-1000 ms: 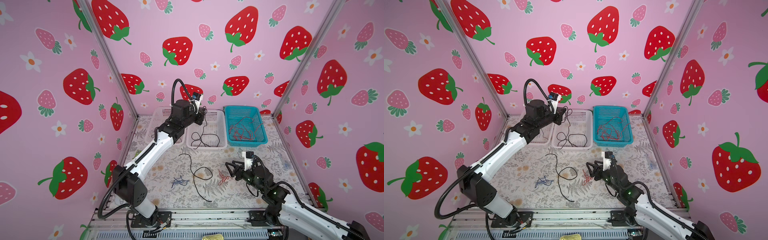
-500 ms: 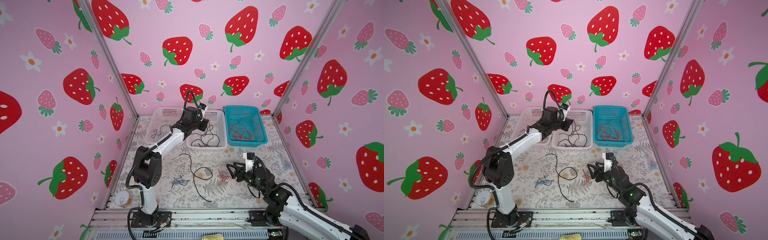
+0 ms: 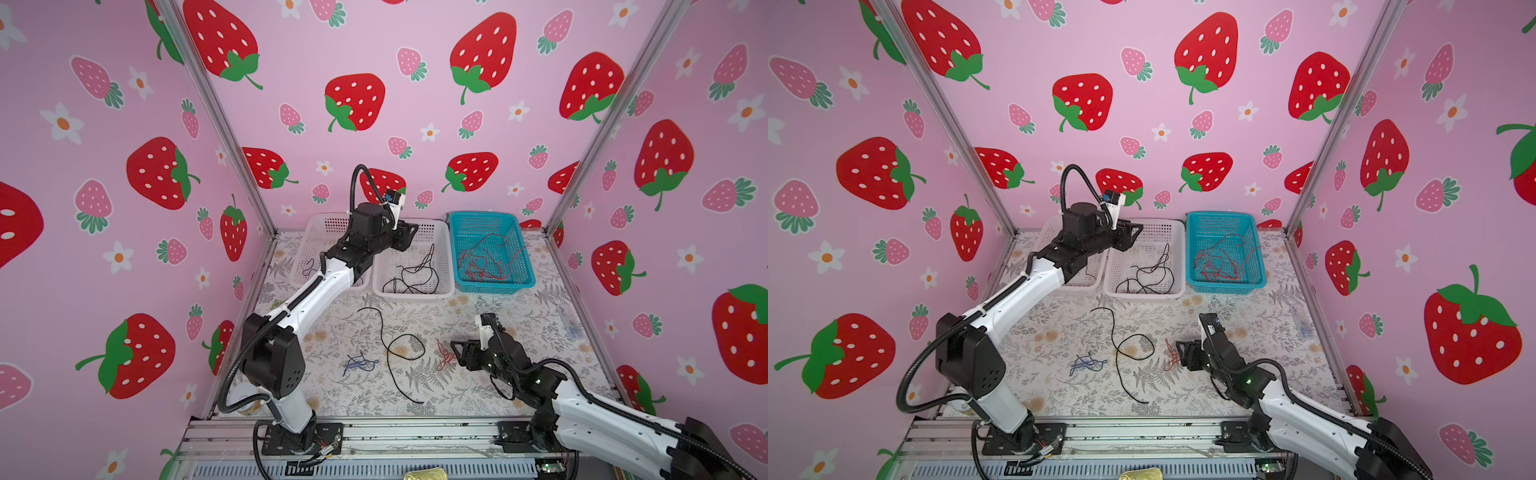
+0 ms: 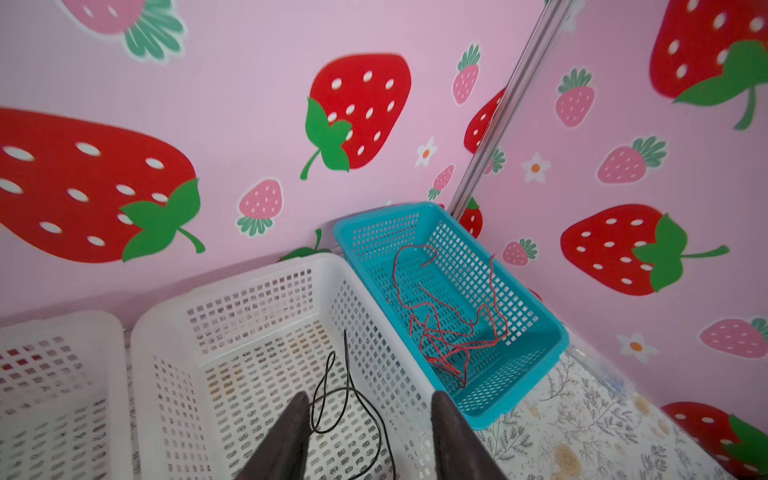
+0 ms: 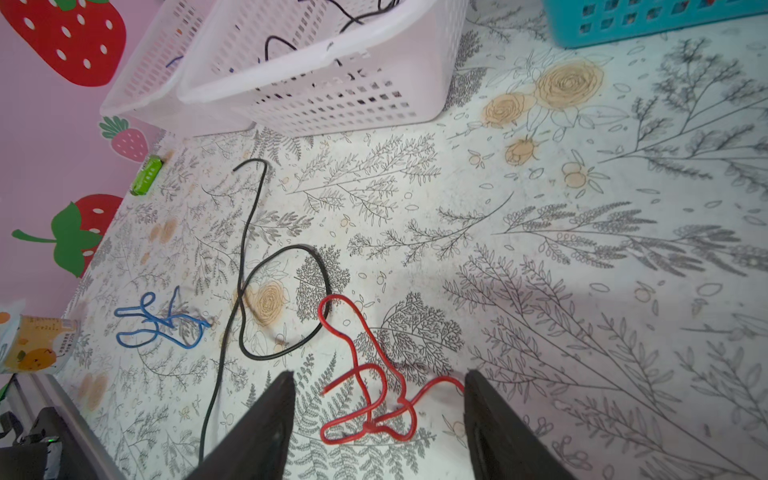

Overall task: Untangle the cables
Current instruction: 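Open the left gripper over the middle basket while the right gripper grasps the red wire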

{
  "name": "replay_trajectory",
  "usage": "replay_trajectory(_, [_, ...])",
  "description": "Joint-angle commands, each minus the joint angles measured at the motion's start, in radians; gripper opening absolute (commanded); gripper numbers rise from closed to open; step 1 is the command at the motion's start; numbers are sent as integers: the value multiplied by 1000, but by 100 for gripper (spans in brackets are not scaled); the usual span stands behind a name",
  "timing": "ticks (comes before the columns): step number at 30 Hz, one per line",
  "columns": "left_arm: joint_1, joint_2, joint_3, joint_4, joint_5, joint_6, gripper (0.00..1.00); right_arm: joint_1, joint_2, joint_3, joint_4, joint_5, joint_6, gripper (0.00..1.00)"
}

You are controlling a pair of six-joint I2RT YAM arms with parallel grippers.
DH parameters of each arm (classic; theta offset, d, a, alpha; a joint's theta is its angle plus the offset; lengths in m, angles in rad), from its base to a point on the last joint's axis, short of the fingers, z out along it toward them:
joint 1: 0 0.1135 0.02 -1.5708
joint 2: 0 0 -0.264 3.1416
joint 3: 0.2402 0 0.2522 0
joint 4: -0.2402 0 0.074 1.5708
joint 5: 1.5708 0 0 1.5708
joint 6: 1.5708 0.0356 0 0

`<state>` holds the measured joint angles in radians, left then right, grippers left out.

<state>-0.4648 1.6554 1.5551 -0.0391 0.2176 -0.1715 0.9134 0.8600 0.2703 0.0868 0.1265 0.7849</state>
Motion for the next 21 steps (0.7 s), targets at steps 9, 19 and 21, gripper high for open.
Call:
replay_trajectory(9, [-3,-308,-222,-26,-174,-280,58,51,132,-26,92,27,102,63])
replay_trajectory(19, [-2,-628,-524,-120,-254,-339,59,50,209,-35,171,10,127,52])
replay_trajectory(21, [-1,-682,-572,-151,-259,-339,59,51,226,-44,194,7,146,51])
